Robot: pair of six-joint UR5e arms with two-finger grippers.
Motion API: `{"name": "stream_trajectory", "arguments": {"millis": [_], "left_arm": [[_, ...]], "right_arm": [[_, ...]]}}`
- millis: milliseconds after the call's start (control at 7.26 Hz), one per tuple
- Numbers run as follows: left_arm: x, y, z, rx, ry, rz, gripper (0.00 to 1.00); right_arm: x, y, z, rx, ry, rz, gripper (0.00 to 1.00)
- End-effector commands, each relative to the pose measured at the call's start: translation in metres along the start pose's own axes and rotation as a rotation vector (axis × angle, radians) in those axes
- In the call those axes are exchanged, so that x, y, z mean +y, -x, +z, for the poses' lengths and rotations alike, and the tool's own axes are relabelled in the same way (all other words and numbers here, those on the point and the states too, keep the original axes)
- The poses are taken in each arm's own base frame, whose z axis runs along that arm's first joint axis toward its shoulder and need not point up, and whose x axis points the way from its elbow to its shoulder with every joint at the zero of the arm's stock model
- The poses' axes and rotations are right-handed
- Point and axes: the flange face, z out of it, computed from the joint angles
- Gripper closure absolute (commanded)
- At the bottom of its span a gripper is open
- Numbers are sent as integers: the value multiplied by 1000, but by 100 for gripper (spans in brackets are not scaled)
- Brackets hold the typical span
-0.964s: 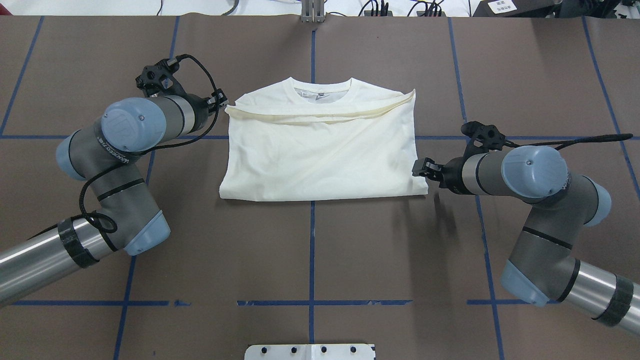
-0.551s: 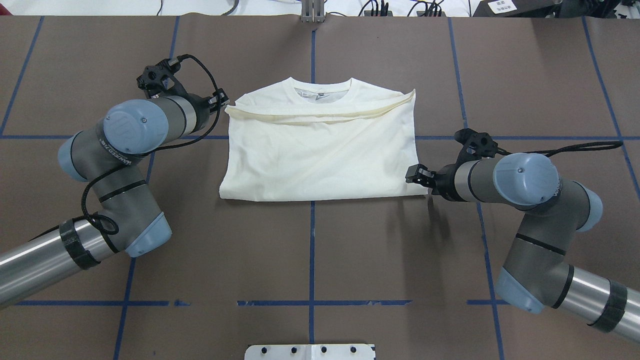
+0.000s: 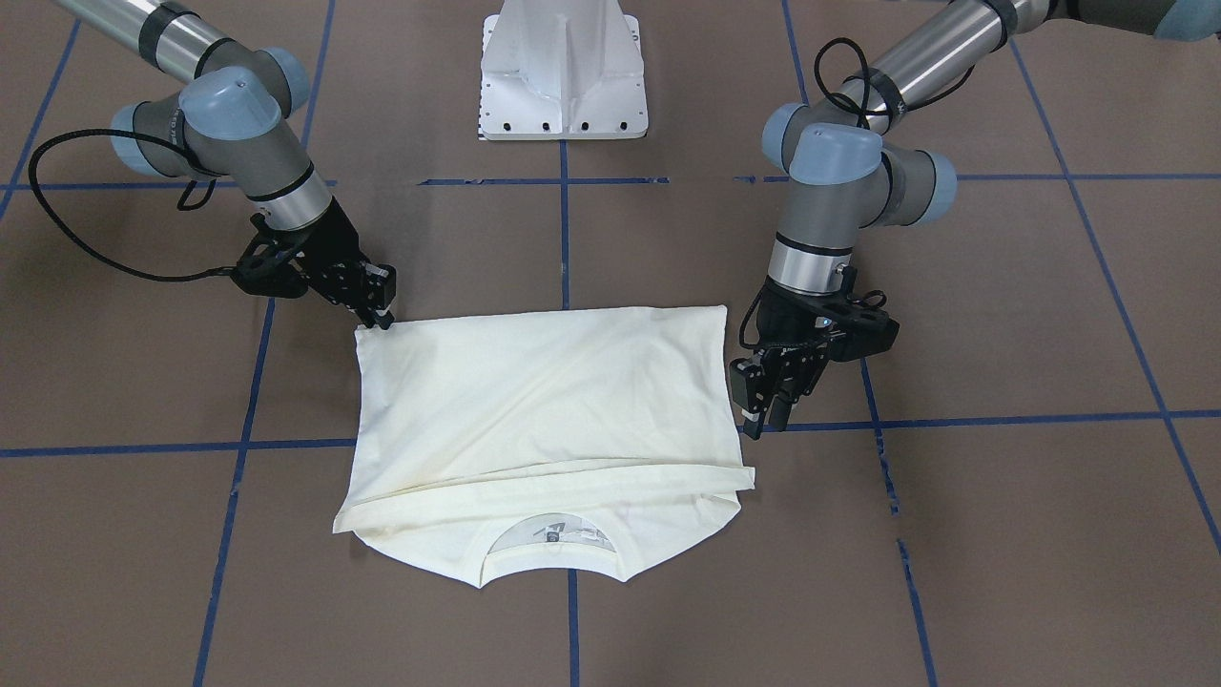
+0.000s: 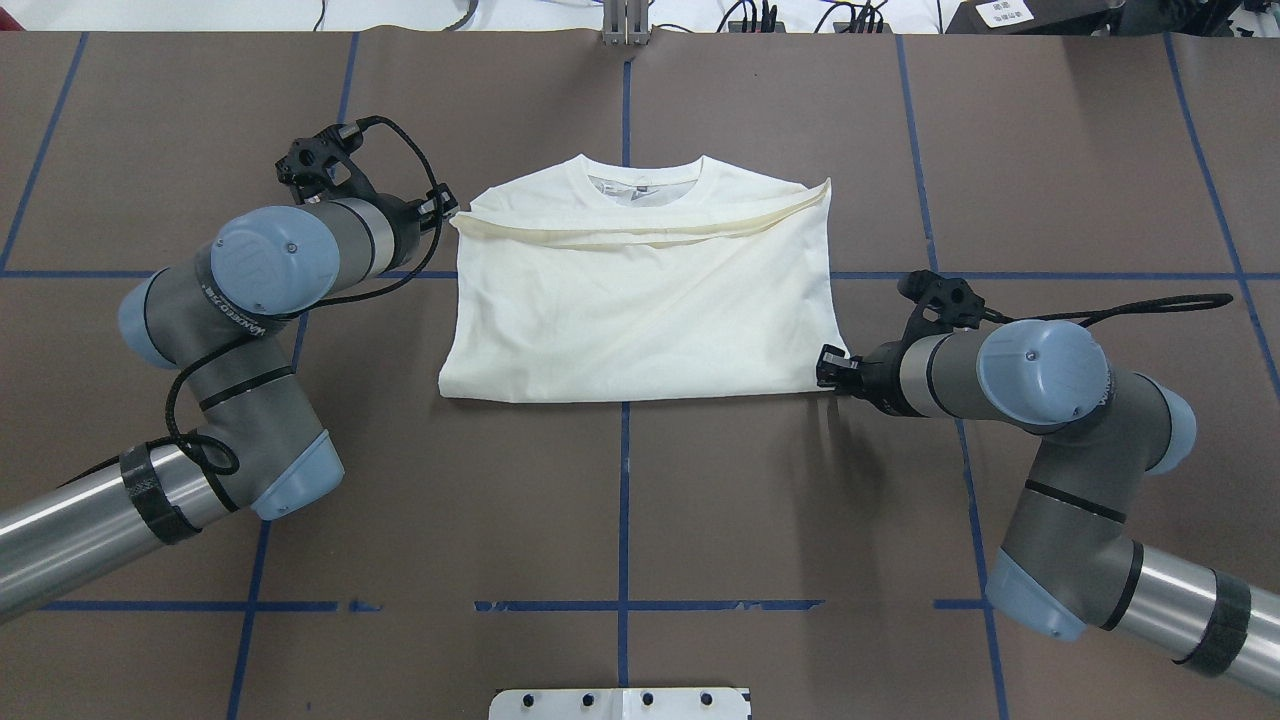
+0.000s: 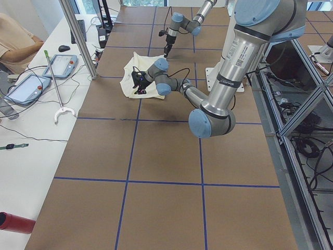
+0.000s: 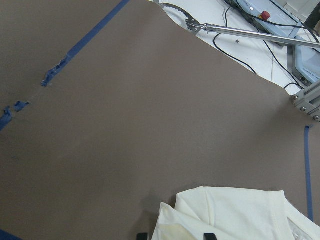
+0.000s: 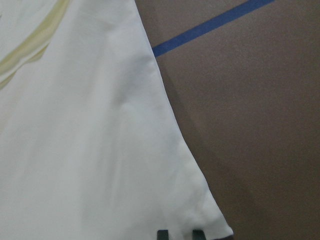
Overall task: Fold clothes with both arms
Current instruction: 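Grasp the folded shirt's side edge with the right gripper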
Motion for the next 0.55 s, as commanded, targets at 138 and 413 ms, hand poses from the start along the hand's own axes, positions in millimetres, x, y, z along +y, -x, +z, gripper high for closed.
{"name": "stream_trajectory", "arguments": {"millis": [138, 413], "left_arm": [[9, 0, 1, 0, -27, 3, 52], [11, 2, 2, -4, -27, 4, 52]], "right_arm": [[0, 1, -2, -3, 3, -7, 100], [-5, 2, -2, -8, -29, 17, 81]]}}
